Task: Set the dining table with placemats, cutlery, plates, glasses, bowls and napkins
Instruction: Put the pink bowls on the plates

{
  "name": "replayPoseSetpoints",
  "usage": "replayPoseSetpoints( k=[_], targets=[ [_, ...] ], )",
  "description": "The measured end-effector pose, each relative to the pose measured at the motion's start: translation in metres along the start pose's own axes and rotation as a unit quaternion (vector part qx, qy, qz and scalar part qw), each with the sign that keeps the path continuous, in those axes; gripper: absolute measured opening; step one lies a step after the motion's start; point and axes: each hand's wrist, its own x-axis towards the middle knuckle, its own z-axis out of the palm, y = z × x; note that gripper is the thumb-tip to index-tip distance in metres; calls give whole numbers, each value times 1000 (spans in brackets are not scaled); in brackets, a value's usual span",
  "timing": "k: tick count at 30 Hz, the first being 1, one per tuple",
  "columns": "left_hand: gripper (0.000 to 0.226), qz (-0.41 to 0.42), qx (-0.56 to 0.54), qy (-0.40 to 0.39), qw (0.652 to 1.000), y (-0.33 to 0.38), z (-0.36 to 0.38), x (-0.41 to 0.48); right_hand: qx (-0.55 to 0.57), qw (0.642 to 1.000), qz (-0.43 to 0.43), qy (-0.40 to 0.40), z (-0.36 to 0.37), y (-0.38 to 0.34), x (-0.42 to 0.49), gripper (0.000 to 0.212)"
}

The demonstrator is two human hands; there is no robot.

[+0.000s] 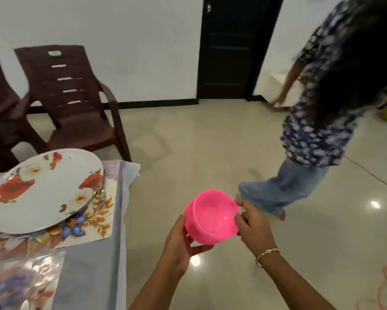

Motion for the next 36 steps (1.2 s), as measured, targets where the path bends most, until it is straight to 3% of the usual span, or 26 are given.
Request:
replayPoseSetpoints(
  k=[18, 28, 36],
  targets=[
    [28, 131, -117, 141, 974, 144, 93, 186, 43, 977, -155, -140, 10, -54, 337, 27],
    [29, 200, -224, 248, 921, 258, 9, 282, 38, 927, -253, -274, 159, -160, 467, 27],
    [29, 255, -261, 320, 874, 378, -80, 324, 34, 840, -391, -374, 295, -293, 542, 25]
  ],
)
